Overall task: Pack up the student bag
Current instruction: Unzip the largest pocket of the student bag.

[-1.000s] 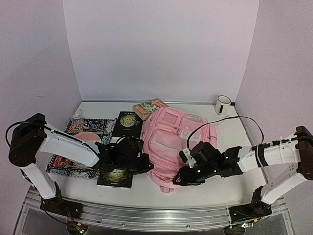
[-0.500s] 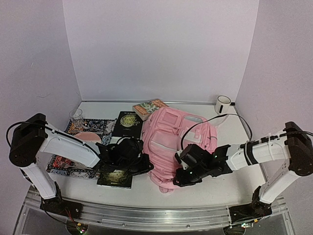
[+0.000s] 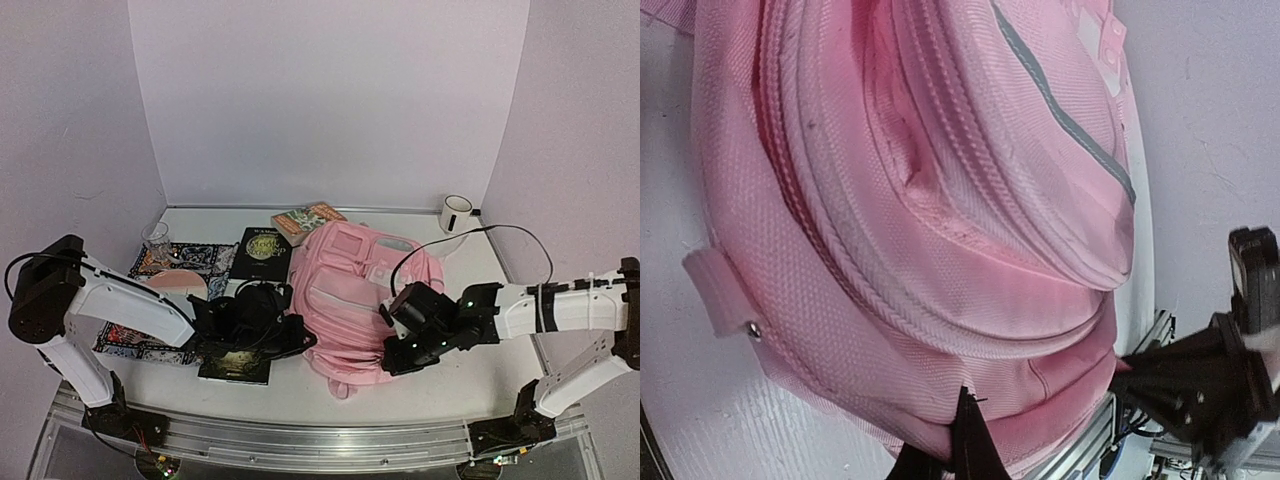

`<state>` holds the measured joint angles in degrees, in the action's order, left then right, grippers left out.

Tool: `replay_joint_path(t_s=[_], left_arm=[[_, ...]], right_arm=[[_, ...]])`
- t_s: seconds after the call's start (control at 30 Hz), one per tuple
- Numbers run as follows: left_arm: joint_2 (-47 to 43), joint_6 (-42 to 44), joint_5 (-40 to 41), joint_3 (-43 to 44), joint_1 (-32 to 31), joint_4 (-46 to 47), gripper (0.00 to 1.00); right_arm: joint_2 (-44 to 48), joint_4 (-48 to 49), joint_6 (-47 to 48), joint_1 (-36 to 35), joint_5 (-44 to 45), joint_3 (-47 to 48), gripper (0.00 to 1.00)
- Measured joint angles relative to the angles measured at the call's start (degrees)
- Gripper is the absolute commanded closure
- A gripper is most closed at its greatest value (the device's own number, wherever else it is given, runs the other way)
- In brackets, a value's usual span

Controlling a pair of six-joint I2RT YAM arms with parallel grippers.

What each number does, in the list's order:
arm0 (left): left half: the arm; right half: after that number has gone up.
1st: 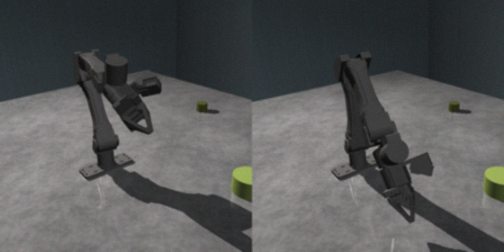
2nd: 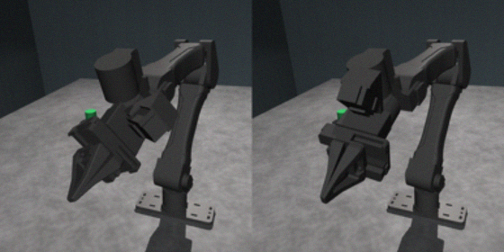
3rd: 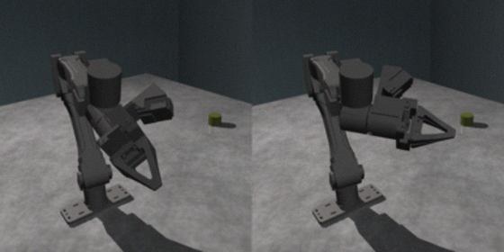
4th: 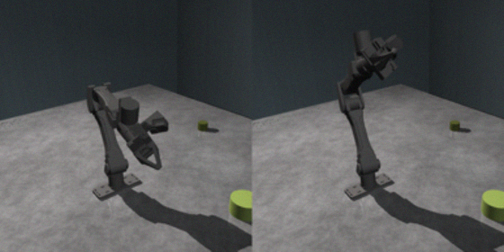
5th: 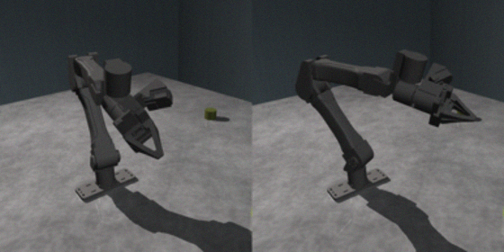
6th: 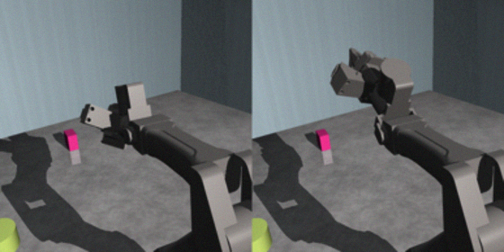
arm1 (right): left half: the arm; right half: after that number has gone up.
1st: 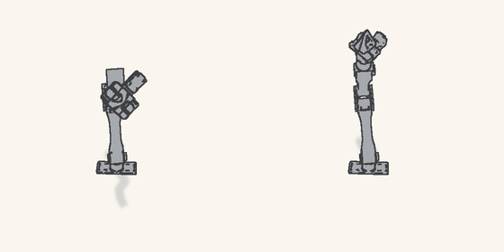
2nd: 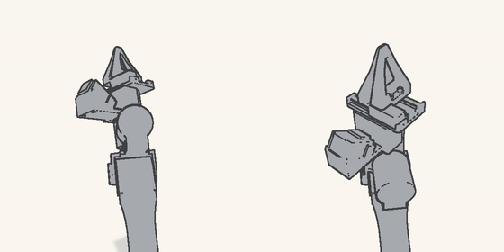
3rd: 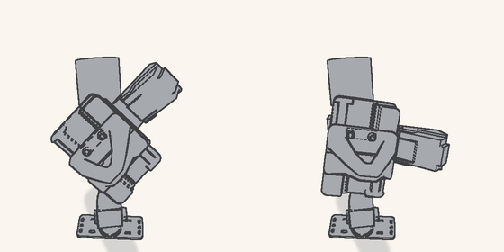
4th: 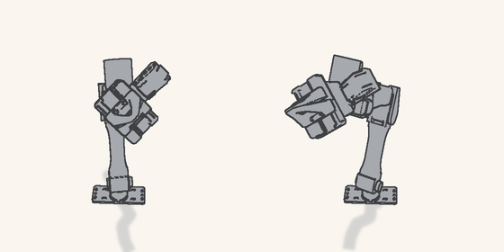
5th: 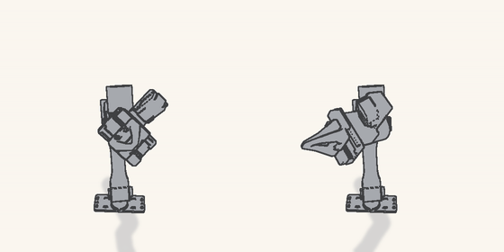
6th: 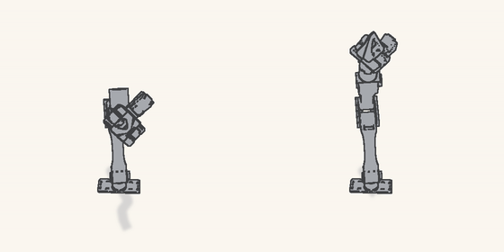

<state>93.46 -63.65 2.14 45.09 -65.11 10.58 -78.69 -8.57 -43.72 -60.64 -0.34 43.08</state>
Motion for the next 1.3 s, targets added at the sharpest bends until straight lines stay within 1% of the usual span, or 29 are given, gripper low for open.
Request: replay_joint_path(t_s=[0.13, 0.27, 0.4, 0.63, 0.7, 0.83, 0.93, 1.0, 1.07, 1.17, 1.2, 1.3], left_arm=[[-2.2, 0.2, -1.0, -0.9, 0.1, 1.2, 1.00], [-4.7, 0.8, -3.5, -1.1, 0.3, 1.6, 1.00], [-6.9, 2.7, -6.8, -2.6, 0.4, 1.3, 1.00], [-11.1, 5.8, -11.3, -5.7, 0.6, 1.5, 1.00], [-11.3, 6.8, -12.4, -5.8, 0.6, 2.1, 1.00], [-10.6, 8.7, -13.6, -5.6, 0.7, 2.5, 1.00], [-7.2, 10.4, -14.6, -3.7, 0.7, 1.9, 1.00], [-3.6, 11.7, -15.4, -1.3, 0.7, 1.3, 1.00], [0.3, 13.0, -16.2, 2.2, 0.6, 0.4, 1.00], [5.0, 15.3, -16.8, 7.1, 0.6, -1.2, 0.99], [6.2, 16.0, -16.7, 8.7, 0.6, -2.0, 0.97], [9.7, 18.5, -15.3, 13.7, 0.8, -5.3, 0.89]], right_arm=[[4.6, -5.4, 0.7, 6.6, 0.6, -1.0, 1.00], [8.3, -10.7, 2.0, 14.2, 3.5, -2.0, 1.00], [9.5, -14.1, 3.8, 21.2, 6.8, -2.0, 1.00], [9.0, -17.7, 8.7, 29.1, 9.0, 2.1, 1.00], [8.9, -17.6, 9.9, 30.6, 8.9, 2.7, 1.00], [9.0, -17.7, 11.3, 31.1, 8.6, 2.7, 1.00], [10.1, -17.6, 11.4, 31.5, 9.4, 2.2, 1.00], [12.0, -17.7, 11.3, 31.9, 10.3, 1.4, 0.98], [14.2, -18.2, 11.2, 32.5, 11.6, 0.5, 0.93], [16.7, -19.2, 11.3, 33.3, 12.4, 0.0, 0.82], [17.5, -19.1, 11.7, 33.4, 12.5, 0.0, 0.77], [19.9, -17.8, 13.3, 33.7, 11.5, -0.1, 0.56]])
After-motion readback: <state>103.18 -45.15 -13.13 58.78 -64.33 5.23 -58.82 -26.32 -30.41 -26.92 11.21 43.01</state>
